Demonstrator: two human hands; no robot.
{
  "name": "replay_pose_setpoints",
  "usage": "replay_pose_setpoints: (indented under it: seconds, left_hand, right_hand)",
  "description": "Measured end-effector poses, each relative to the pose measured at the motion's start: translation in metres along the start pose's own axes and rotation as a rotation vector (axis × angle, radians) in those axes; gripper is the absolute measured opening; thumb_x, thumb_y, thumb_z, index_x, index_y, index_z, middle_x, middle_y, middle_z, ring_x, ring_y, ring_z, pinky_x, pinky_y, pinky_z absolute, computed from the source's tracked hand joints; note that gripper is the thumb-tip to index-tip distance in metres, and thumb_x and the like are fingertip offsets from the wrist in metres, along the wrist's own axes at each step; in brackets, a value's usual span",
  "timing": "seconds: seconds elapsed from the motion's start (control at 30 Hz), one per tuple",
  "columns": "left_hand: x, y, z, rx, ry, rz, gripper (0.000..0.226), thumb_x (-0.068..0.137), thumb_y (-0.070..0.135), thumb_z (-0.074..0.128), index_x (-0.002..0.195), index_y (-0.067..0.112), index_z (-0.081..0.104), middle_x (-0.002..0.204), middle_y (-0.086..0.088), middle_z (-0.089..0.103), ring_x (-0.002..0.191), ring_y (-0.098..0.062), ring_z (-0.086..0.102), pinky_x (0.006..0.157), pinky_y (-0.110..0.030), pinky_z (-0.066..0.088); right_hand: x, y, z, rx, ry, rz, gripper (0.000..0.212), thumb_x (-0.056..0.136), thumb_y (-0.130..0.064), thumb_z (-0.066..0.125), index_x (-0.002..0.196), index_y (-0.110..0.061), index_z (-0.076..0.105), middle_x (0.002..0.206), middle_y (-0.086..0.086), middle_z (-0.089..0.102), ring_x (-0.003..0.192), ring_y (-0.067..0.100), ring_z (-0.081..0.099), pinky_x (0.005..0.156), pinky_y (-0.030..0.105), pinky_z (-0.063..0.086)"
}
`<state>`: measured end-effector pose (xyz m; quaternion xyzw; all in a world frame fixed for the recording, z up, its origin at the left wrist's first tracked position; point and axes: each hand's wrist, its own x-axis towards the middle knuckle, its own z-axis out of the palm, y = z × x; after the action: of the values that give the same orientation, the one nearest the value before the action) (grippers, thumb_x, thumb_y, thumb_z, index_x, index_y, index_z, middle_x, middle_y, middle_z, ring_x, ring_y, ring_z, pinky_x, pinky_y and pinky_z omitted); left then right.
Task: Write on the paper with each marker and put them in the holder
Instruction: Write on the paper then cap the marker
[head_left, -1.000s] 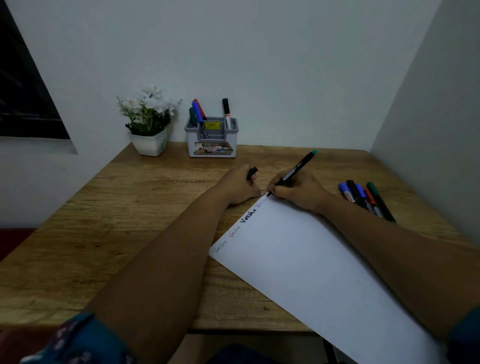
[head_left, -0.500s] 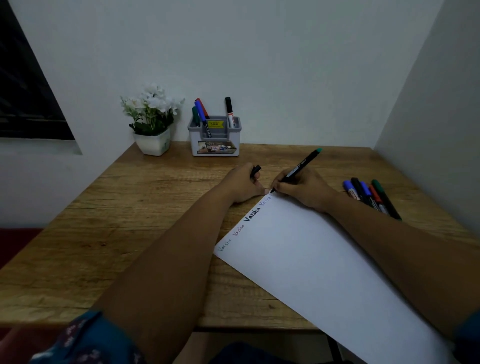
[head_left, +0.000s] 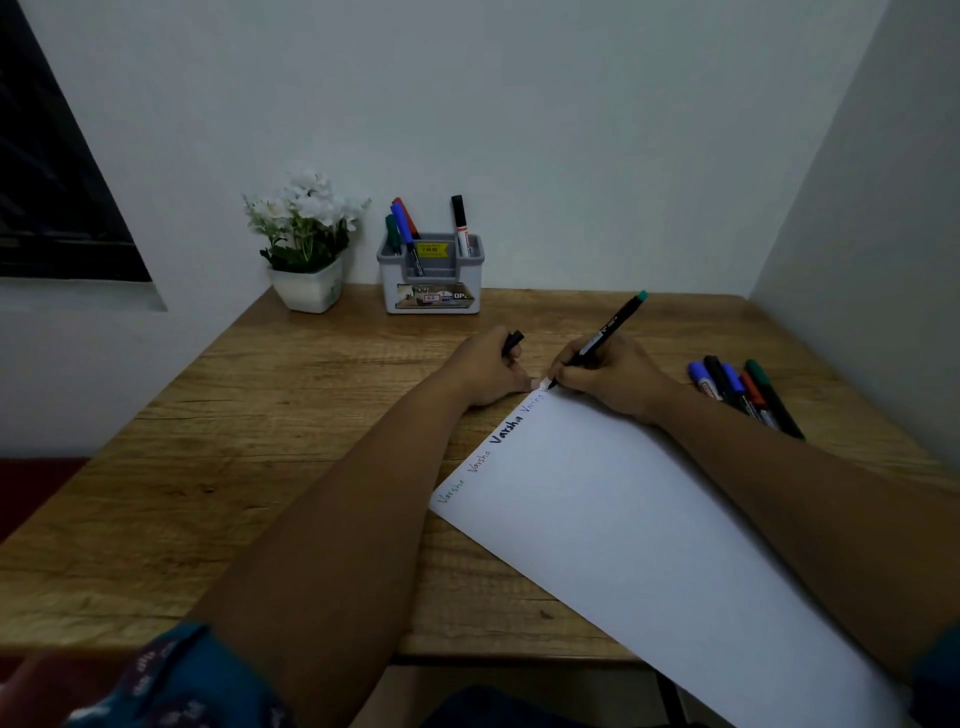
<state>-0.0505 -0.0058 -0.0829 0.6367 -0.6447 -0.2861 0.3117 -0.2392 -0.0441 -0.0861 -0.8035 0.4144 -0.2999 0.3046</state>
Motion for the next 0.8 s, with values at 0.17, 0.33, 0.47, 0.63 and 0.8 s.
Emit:
replay_pose_setpoints:
  seconds: [0.17, 0.33, 0.47, 0.63, 0.8]
  left_hand:
    - [-0.0012, 0.0017, -0.0003, -0.003, 0.001, 0.009, 0.034, 0.077, 0.021, 0.081, 0.087, 0.024, 0.048, 0.104, -0.008, 0.066, 0.099, -0.024, 0.064, 0.091, -0.040, 0.051]
    - [-0.0009, 0.0016, 0.0000, 0.006, 0.008, 0.004, 0.034, 0.078, 0.020, 0.079, 0.084, 0.025, 0.047, 0.106, -0.010, 0.067, 0.101, -0.026, 0.064, 0.092, -0.043, 0.051]
    - [-0.0016, 0.0021, 0.0000, -0.008, 0.014, 0.002, 0.033, 0.078, 0.020, 0.079, 0.083, 0.025, 0.047, 0.106, -0.010, 0.066, 0.101, -0.026, 0.063, 0.090, -0.041, 0.051]
    - [-0.0014, 0.0015, 0.0002, -0.010, 0.009, -0.001, 0.033, 0.077, 0.021, 0.080, 0.085, 0.023, 0.048, 0.103, -0.009, 0.065, 0.101, -0.027, 0.063, 0.092, -0.044, 0.051]
    - [-0.0015, 0.0013, -0.0003, -0.004, 0.012, 0.010, 0.032, 0.078, 0.021, 0.079, 0.085, 0.024, 0.048, 0.104, -0.009, 0.066, 0.101, -0.027, 0.063, 0.092, -0.042, 0.051]
  right_hand:
    - [-0.0003, -0.0006, 0.0007, 0.003, 0.016, 0.003, 0.007, 0.082, -0.010, 0.069, 0.081, -0.014, 0.075, 0.084, 0.001, 0.074, 0.085, 0.014, 0.067, 0.081, 0.030, 0.053]
    - [-0.0001, 0.0006, 0.0006, 0.033, 0.032, 0.006, 0.007, 0.083, -0.009, 0.068, 0.082, -0.013, 0.074, 0.085, 0.001, 0.074, 0.083, 0.008, 0.067, 0.078, 0.025, 0.052]
    - [0.0006, 0.0017, 0.0003, 0.011, 0.011, 0.009, 0.008, 0.081, -0.012, 0.068, 0.079, -0.016, 0.074, 0.086, -0.001, 0.075, 0.088, 0.014, 0.068, 0.081, 0.028, 0.052]
    - [-0.0002, -0.0005, 0.0009, 0.016, 0.059, 0.007, 0.009, 0.083, -0.008, 0.068, 0.080, -0.014, 0.074, 0.085, 0.001, 0.074, 0.079, 0.005, 0.065, 0.072, 0.015, 0.048]
    - [0.0008, 0.0008, 0.0008, 0.000, 0.044, 0.014, 0.006, 0.082, -0.010, 0.069, 0.080, -0.014, 0.074, 0.084, 0.001, 0.074, 0.084, 0.012, 0.066, 0.080, 0.028, 0.050]
